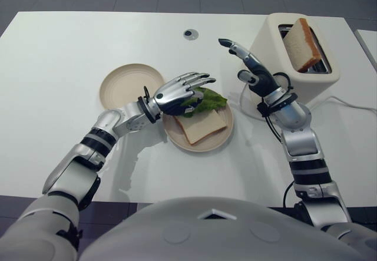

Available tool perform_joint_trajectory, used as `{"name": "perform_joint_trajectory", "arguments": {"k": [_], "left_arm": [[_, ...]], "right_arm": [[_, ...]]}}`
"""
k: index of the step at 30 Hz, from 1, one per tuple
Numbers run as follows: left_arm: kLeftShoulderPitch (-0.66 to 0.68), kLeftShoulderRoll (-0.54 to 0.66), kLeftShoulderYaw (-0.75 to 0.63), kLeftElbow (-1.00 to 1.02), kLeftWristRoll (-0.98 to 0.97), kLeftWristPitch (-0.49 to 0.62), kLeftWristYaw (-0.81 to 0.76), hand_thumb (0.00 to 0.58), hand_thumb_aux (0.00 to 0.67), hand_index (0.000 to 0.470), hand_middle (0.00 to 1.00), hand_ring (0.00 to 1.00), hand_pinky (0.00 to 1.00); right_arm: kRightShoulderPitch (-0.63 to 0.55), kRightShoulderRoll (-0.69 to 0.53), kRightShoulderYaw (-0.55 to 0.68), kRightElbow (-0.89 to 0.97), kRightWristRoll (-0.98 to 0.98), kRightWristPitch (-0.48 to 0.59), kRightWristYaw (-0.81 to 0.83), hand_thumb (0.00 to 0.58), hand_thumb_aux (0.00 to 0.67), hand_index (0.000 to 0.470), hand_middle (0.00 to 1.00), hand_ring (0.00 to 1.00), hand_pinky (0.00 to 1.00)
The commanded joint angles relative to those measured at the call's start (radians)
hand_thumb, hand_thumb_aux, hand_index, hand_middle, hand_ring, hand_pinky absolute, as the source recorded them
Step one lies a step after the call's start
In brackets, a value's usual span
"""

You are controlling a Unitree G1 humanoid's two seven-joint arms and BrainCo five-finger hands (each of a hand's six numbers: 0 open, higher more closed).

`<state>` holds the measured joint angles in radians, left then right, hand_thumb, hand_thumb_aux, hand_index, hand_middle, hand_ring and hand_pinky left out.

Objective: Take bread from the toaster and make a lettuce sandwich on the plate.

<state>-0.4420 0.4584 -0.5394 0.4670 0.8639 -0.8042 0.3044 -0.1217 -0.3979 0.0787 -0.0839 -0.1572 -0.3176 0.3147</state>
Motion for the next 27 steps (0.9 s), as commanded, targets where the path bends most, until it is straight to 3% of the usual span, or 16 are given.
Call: {"name": "perform_joint_trajectory", "arguments": {"k": [1,3,4,5,13,14,15,18,19,20,27], "left_arm": [[0.007,0.010,0.014,-0.021,-0.054,-0.031,-0.048,0.580,0.670,0.470,0.00,0.00,0.00],[0.010,0.010,0.019,-0.022,-0.046,-0.016,-0.050,0.579,0.638,0.448,0.00,0.00,0.00],[0.008,0.009,0.020,-0.015,-0.033,-0.003,-0.045,0.454,0.357,0.251,0.00,0.00,0.00],[0.005,0.006,0.019,-0.003,-0.018,0.011,-0.039,0.000,0.000,0.000,0.00,0.00,0.00],[-0.035,-0.005,-0.048,0.123,0.142,0.127,0.049,0.000,0.000,0.000,0.00,0.00,0.00],[-0.036,-0.008,-0.055,0.133,0.146,0.126,0.055,0.164,0.102,0.072,0.00,0.00,0.00],[-0.036,-0.010,-0.061,0.139,0.147,0.125,0.059,0.285,0.192,0.135,0.00,0.00,0.00],[-0.039,-0.014,-0.075,0.149,0.148,0.121,0.069,0.541,0.497,0.348,0.00,0.00,0.00],[-0.041,-0.015,-0.080,0.153,0.147,0.116,0.072,0.575,0.610,0.428,0.00,0.00,0.00],[-0.040,-0.016,-0.083,0.154,0.144,0.111,0.074,0.580,0.670,0.470,0.00,0.00,0.00],[-0.030,-0.014,-0.070,0.117,0.089,0.061,0.069,0.580,0.670,0.470,0.00,0.00,0.00]], "right_arm": [[-0.010,-0.001,0.004,0.007,-0.001,0.003,0.007,0.000,0.000,0.000,0.00,0.00,0.00],[-0.010,-0.001,0.004,0.008,-0.002,0.003,0.007,0.000,0.000,0.000,0.00,0.00,0.00],[-0.010,0.000,0.005,0.010,-0.002,0.002,0.007,0.000,0.000,0.000,0.00,0.00,0.00],[-0.010,0.000,0.005,0.011,-0.003,0.002,0.007,0.000,0.000,0.000,0.00,0.00,0.00],[-0.001,-0.001,0.007,0.010,-0.004,0.002,0.008,0.000,0.000,0.000,0.00,0.00,0.00],[0.000,-0.001,0.007,0.009,-0.004,0.002,0.009,0.000,0.000,0.000,0.00,0.00,0.00],[0.001,-0.002,0.007,0.008,-0.005,0.003,0.009,0.000,0.000,0.000,0.00,0.00,0.00],[0.004,-0.003,0.007,0.005,-0.006,0.004,0.010,0.000,0.000,0.000,0.00,0.00,0.00],[0.004,-0.003,0.007,0.005,-0.006,0.004,0.010,0.000,0.000,0.000,0.00,0.00,0.00],[0.005,-0.003,0.007,0.005,-0.006,0.004,0.010,0.000,0.000,0.000,0.00,0.00,0.00],[0.006,-0.002,0.007,0.006,-0.007,0.002,0.009,0.000,0.000,0.000,0.00,0.00,0.00]]}}
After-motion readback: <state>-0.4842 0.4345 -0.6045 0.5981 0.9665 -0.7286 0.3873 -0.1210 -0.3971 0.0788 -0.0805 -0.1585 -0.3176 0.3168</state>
